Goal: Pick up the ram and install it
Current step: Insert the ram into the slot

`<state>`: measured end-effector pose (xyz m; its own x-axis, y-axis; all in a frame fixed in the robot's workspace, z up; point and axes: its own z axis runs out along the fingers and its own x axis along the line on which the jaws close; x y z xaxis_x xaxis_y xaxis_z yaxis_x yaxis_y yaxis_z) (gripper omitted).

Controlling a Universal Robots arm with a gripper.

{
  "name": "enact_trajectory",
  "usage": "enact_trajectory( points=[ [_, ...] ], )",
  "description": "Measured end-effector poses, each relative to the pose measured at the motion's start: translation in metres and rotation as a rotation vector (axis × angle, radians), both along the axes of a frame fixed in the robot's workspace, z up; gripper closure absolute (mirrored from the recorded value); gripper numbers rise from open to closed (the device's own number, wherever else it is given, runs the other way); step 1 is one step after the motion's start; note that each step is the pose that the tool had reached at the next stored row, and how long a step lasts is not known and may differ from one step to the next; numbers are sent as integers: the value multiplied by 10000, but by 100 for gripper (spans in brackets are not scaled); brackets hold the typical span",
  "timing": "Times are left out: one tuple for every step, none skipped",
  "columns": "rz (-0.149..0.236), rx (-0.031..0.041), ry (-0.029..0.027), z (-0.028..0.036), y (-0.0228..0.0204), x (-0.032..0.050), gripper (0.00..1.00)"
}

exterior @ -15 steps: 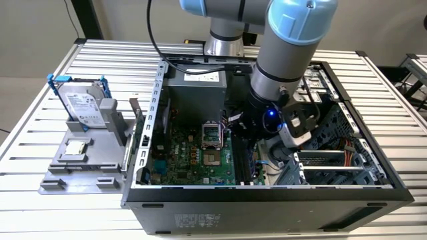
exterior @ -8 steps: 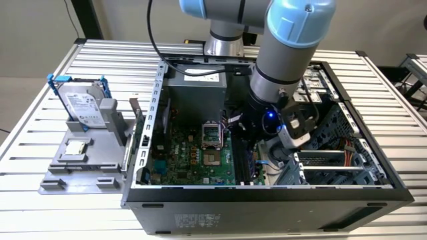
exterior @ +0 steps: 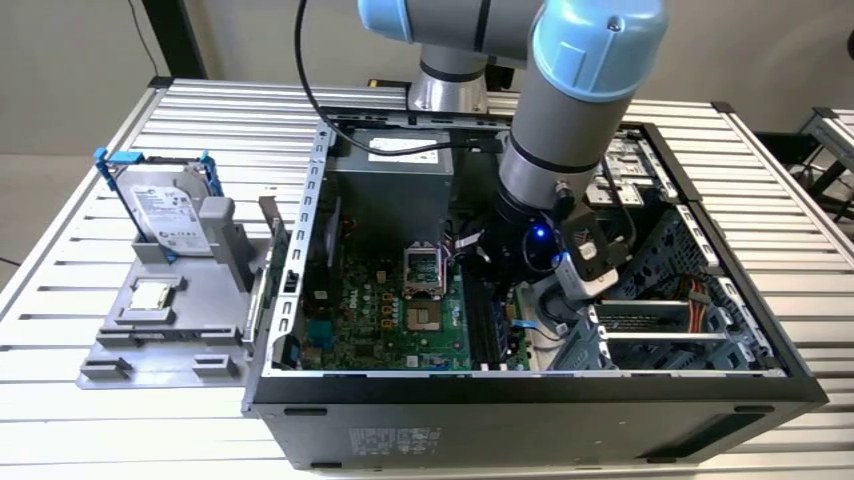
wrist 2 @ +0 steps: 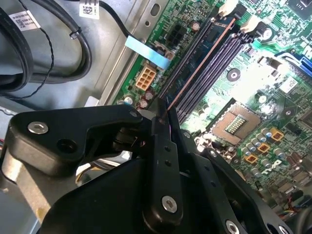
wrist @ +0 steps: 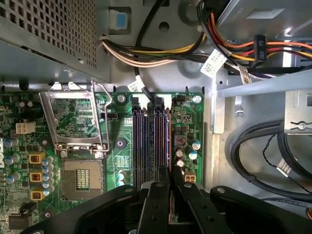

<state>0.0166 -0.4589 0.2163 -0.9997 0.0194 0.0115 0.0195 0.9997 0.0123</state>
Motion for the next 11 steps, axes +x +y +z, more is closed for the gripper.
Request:
enact_trajectory(
  points=[
    [0, -1, 0, 0, 0, 0, 100],
    [0, -1, 0, 0, 0, 0, 100],
    [0, 0, 0, -1, 0, 0, 100],
    [0, 1, 0, -1, 0, 0, 100],
    [0, 1, -1, -2, 0, 0, 100],
    [0, 4, -1, -7, 1, 0, 100],
    [0, 6, -2, -17, 1, 0, 100],
    [0, 4, -1, -31, 1, 0, 100],
    [0, 3, 0, -44, 1, 0, 100],
    [0, -1, 1, -55, 1, 0, 100],
    [0, -7, 3, -64, 0, 0, 100]
  ],
)
